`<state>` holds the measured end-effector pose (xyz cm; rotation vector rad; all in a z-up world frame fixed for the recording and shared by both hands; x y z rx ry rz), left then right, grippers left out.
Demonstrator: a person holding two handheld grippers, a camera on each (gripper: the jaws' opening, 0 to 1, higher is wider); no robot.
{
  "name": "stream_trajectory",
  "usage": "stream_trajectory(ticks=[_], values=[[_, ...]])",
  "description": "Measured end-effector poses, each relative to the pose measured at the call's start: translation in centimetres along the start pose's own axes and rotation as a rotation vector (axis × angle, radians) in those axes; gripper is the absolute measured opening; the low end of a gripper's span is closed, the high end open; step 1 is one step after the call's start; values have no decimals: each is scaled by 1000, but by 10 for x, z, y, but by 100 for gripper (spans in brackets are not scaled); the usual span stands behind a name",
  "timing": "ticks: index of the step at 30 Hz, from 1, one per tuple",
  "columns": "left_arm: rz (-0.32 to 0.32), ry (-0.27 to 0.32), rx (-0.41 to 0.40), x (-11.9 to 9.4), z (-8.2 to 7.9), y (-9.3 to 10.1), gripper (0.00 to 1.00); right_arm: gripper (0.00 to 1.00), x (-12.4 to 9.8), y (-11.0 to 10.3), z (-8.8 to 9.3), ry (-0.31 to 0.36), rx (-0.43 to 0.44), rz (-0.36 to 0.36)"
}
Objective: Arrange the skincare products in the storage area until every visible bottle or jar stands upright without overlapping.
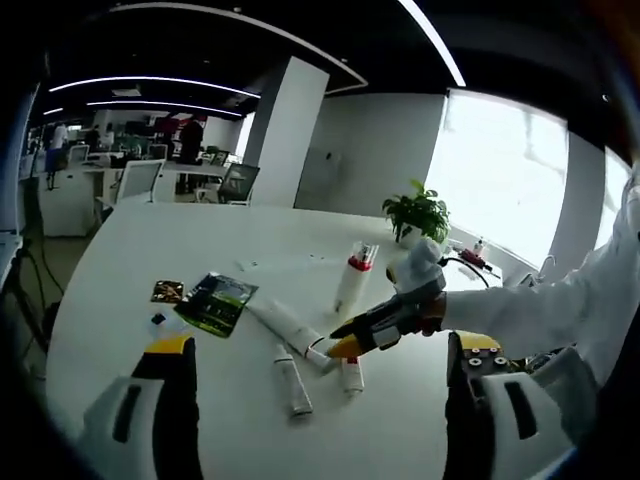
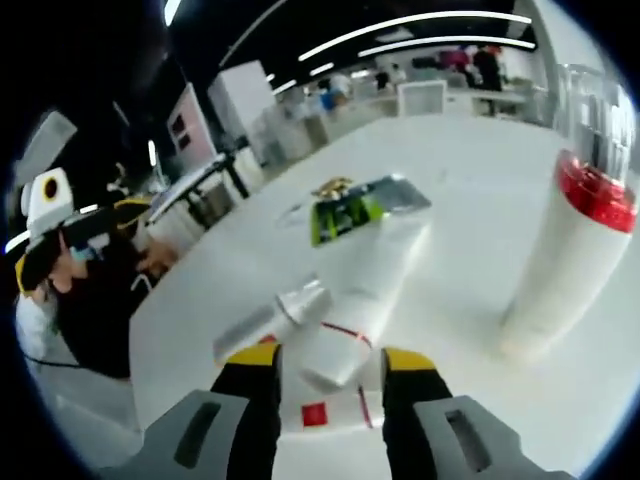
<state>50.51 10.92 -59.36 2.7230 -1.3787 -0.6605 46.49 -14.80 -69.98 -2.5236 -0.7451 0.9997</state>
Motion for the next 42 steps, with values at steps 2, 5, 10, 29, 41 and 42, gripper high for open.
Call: stream_trajectory(ticks=[2, 5, 10, 29, 41, 42], values=[[1, -4, -1, 1, 2, 0, 99, 33, 2, 2, -1, 2, 12, 1], [-1, -11, -6, 1, 4, -1, 99, 32, 7, 4, 1, -11, 20, 7], [-4, -9, -12, 0, 4, -2, 99, 28, 12, 8, 2, -14, 35, 15], [25, -65, 2, 12, 9, -9, 99, 27, 19, 12, 2, -6, 83, 8], [84, -90, -84, 41, 5, -18, 97, 22, 20, 11, -1, -53, 3, 55], [91, -91, -99, 46, 5, -20, 97, 22, 20, 10, -1, -54, 0, 57]])
Point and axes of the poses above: the point that each gripper's makers call its tool centre point, and the gripper's own axes: x roughly forward along the fingers, y roughly to its right, z roughly out of its underside, the point moved 10 cm from there along -x, roughly backward along the fingers, and after that the axes turned 14 degrees about -z, right-handed, at the moved point
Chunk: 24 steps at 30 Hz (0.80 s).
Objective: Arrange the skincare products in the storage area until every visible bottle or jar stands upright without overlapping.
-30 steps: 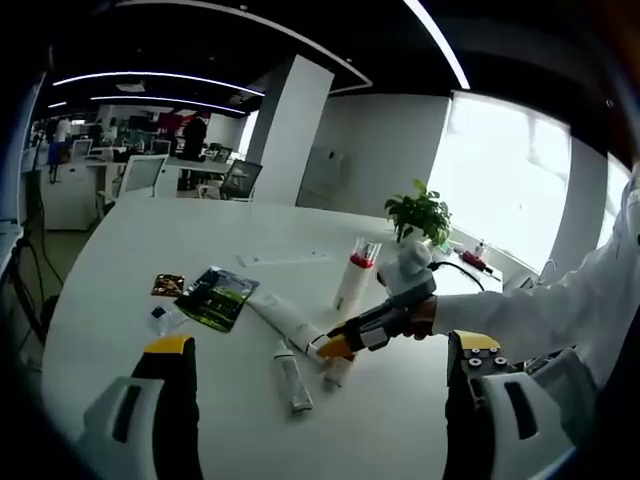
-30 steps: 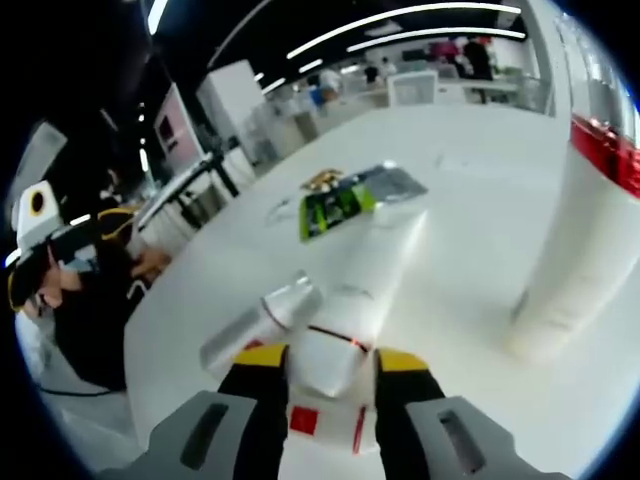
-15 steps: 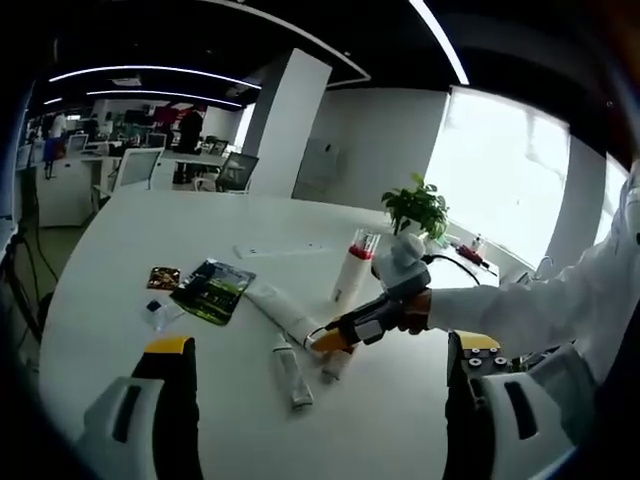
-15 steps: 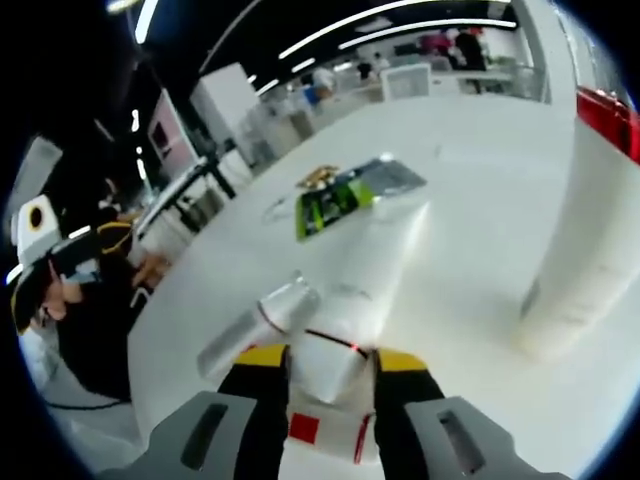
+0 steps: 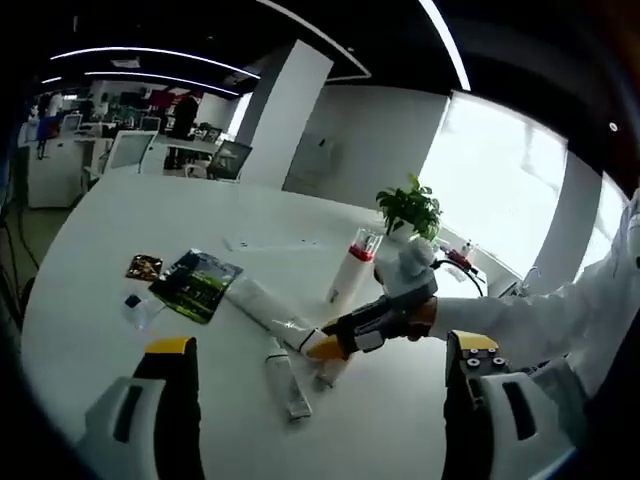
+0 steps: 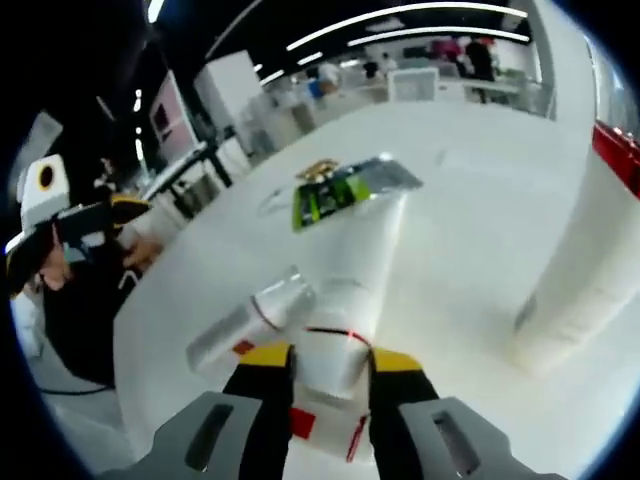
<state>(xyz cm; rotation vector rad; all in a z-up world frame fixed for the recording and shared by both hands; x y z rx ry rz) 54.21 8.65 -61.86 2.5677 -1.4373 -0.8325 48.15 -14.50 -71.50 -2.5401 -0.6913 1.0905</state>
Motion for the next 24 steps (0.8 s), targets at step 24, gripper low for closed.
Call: stream_trajectory(ticks=[24], values=[[-39, -19, -498, 85, 0, -39, 81, 22, 3, -8, -7, -83, -353, 154]])
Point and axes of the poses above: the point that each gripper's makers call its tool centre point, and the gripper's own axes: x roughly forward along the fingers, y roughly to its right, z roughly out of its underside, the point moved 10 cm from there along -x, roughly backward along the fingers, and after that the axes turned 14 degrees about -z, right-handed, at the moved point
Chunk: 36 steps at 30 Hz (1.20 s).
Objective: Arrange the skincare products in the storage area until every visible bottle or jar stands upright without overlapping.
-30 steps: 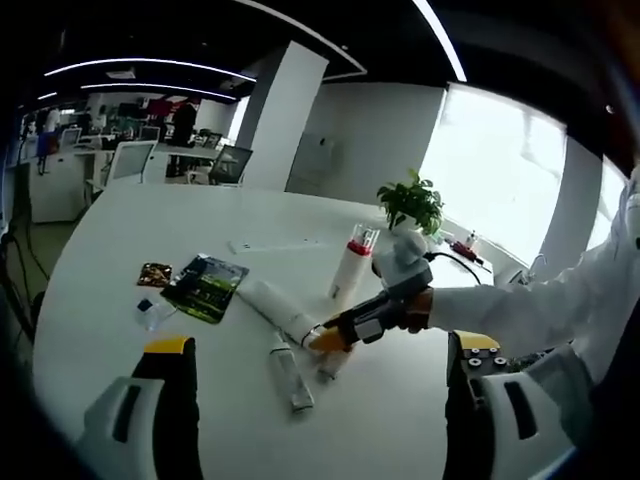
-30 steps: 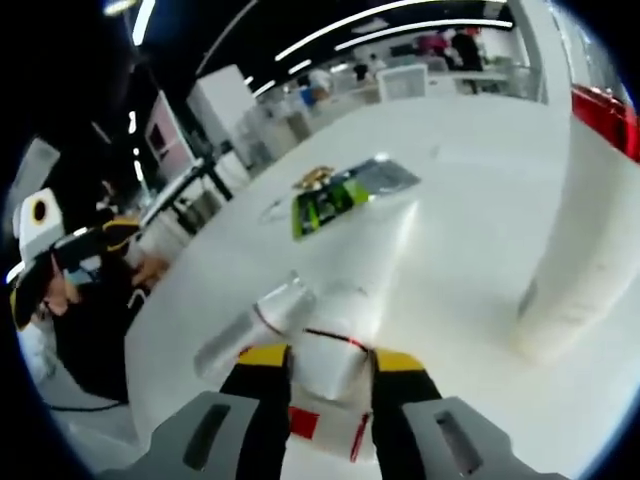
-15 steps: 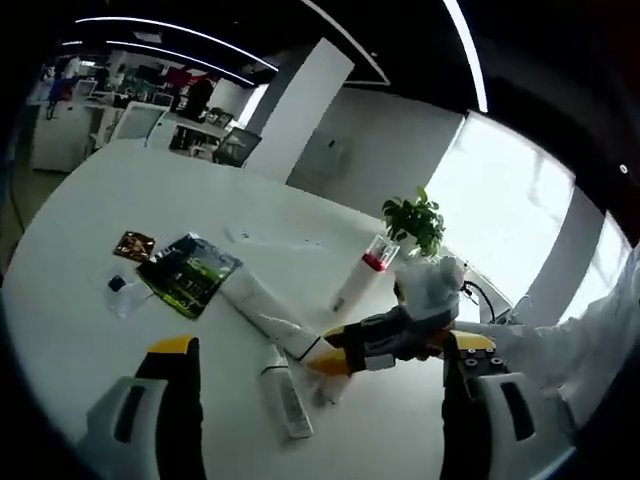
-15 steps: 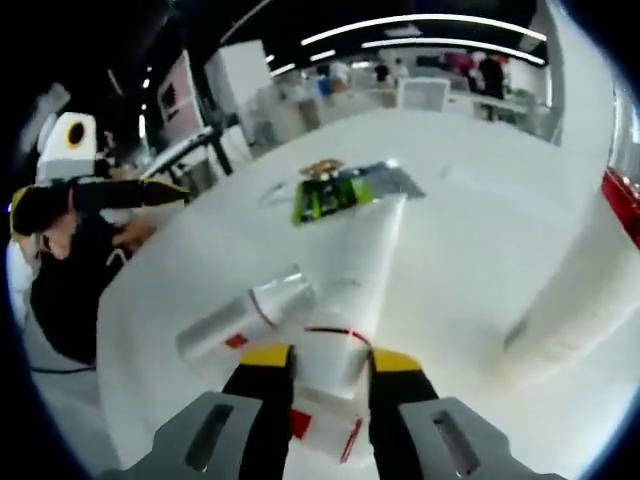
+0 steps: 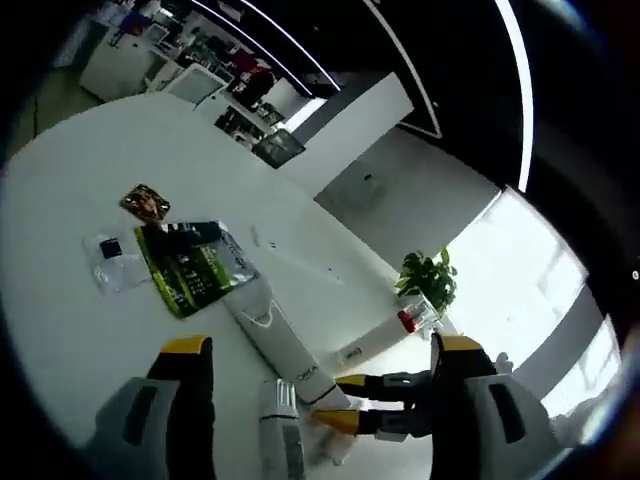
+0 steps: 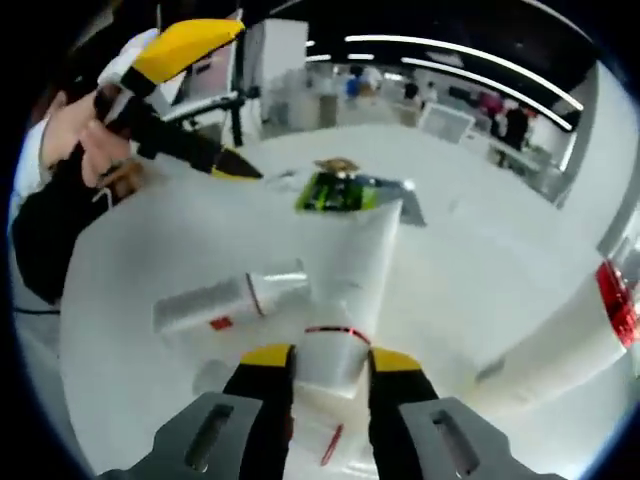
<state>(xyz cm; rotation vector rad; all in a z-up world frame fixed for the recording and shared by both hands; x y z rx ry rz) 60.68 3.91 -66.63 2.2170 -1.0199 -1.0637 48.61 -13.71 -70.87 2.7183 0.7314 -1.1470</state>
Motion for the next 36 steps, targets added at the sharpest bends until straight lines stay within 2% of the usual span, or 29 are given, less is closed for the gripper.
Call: stream_trajectory(ticks=[3, 5, 7, 10, 12, 16, 19, 22, 24, 25, 27, 29, 33, 36], values=[[-6, 5, -36, 8, 0, -6, 78, 22, 0, -3, 3, 21, -27, 11], [-19, 19, -87, 16, -4, -12, 75, 21, -1, -4, 5, 35, -36, 14], [-12, 36, -159, 21, -9, -14, 66, 21, -1, -5, 6, 50, -40, 17], [3, 86, -176, 29, -23, -21, 51, 21, -1, -5, 6, 61, -37, 18], [6, 79, -168, 35, -32, -28, 52, 21, -1, -4, 6, 64, -31, 13], [-36, 4, -35, 42, -42, -42, 48, 21, -1, -4, 7, 71, -25, 10], [-56, -55, 91, 47, -41, -43, 42, 21, -1, -4, 7, 73, -26, 9], [-31, -87, 211, 59, -46, -43, 44, 21, -1, -4, 8, 77, -24, 4], [-37, -103, 299, 68, -48, -44, 45, 21, -2, -3, 8, 81, -24, 1], [-59, -103, 322, 72, -50, -47, 47, 21, -2, -3, 8, 82, -25, 0], [-43, -108, 342, 81, -52, -46, 47, 21, -2, -3, 9, 86, -27, -3], [-25, -149, 371, 89, -53, -48, 46, 21, 0, -1, 8, 87, -31, -8], [16, -215, 484, 100, -53, -52, 46, 21, -1, 0, 9, 94, -26, -20], [23, -230, 500, 106, -56, -55, 44, 21, -2, 0, 9, 90, -30, -26]])
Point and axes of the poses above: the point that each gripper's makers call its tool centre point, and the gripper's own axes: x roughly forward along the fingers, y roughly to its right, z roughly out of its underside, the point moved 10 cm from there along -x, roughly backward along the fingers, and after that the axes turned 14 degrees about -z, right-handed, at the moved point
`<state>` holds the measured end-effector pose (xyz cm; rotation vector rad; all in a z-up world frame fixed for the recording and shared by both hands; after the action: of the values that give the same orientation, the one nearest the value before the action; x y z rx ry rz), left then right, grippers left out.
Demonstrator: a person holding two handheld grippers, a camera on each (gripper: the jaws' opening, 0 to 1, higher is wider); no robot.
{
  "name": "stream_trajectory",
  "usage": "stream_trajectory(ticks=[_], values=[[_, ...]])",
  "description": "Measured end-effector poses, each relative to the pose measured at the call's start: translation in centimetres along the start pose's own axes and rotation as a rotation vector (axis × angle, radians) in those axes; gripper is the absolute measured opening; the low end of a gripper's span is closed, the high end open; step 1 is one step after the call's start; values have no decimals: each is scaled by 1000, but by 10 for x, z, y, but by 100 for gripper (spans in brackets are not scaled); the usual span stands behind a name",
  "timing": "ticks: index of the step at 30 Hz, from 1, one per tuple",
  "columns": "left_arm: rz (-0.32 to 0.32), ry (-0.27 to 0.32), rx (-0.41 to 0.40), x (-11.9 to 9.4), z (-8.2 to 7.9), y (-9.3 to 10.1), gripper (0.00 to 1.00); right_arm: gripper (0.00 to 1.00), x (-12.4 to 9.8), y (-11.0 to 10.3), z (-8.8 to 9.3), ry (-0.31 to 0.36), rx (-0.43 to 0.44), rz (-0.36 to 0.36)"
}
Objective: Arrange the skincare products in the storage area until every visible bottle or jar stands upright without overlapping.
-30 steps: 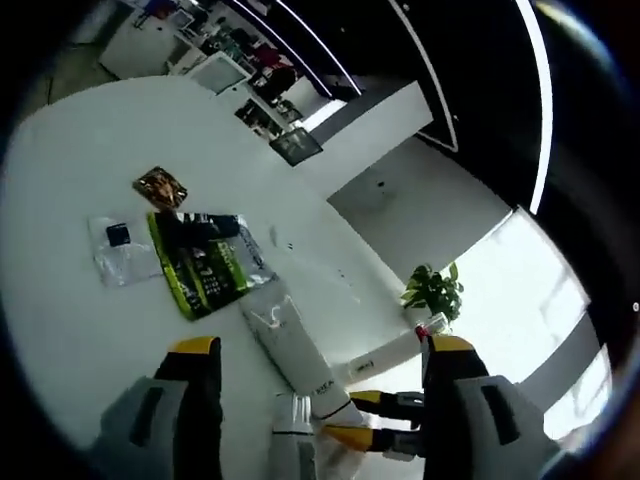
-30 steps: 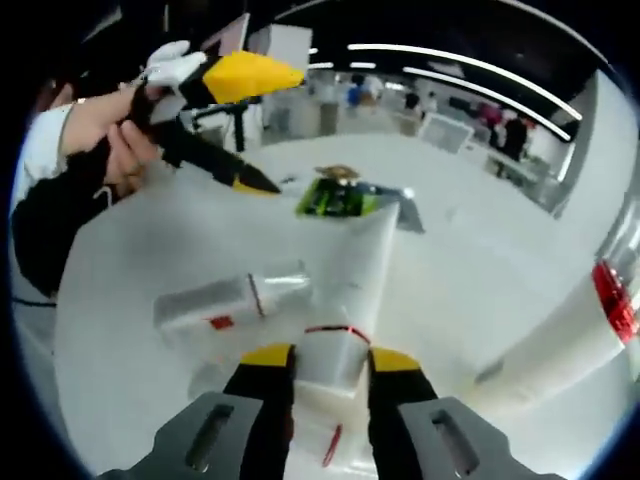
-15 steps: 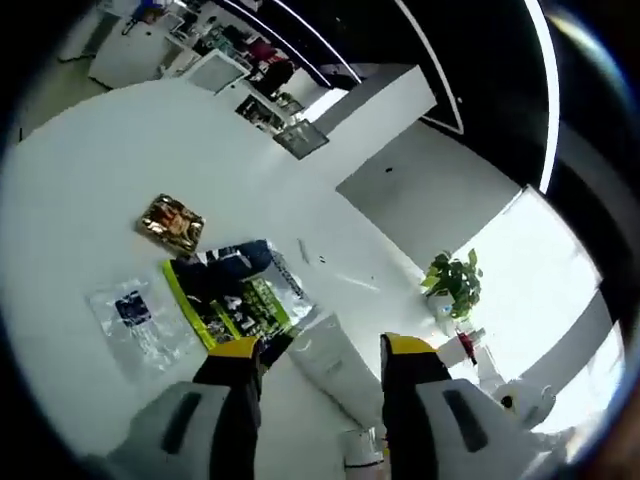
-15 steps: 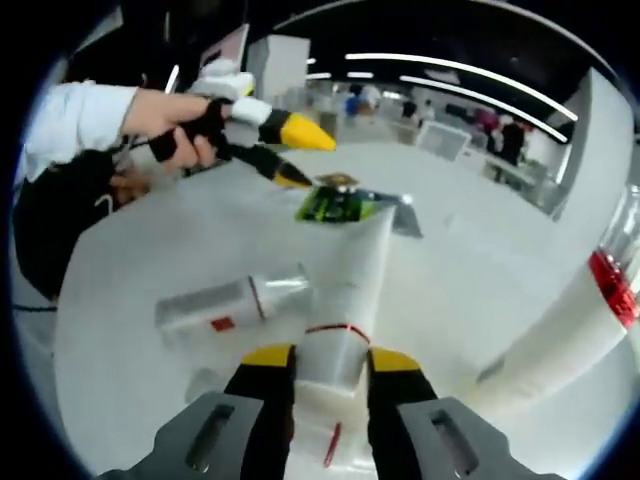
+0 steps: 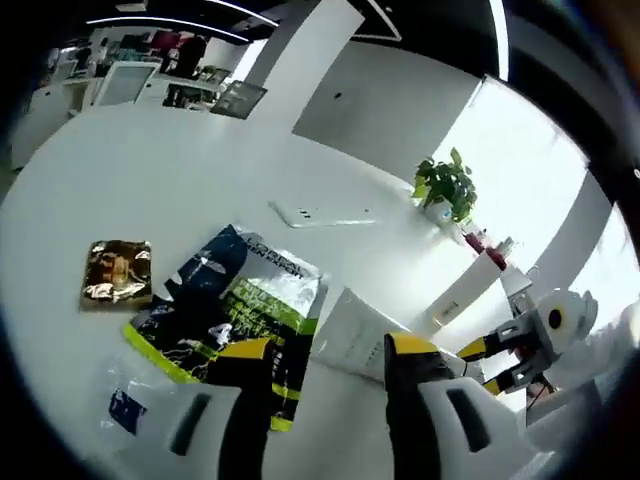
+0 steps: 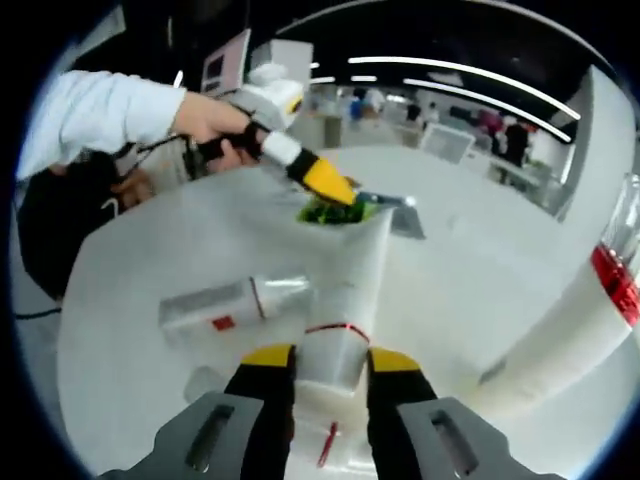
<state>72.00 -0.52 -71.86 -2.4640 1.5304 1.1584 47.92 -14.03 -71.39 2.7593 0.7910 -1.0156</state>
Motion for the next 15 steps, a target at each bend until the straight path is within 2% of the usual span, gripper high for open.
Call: stream_trajectory(ticks=[7, 11, 15], values=[[44, -54, 94, 9, 1, -10, 41, 21, 1, 4, 0, -1, 1, -7], [46, -46, 129, 12, -2, -15, 38, 21, 2, 4, 1, 6, -3, -4], [84, -49, 201, 16, -5, -15, 38, 20, 2, 5, 1, 16, -2, -9]])
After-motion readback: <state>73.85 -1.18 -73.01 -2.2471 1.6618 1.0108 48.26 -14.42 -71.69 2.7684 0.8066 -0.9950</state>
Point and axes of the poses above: the point that each gripper's makers call its tool centre point, and the gripper's own axes: x roughly forward along the fingers, y roughly to its right, z roughly out of its underside, the point moved 10 cm from there along -x, roughly backward along the fingers, and after that the axes turned 14 degrees about -z, right-handed, at the moved point
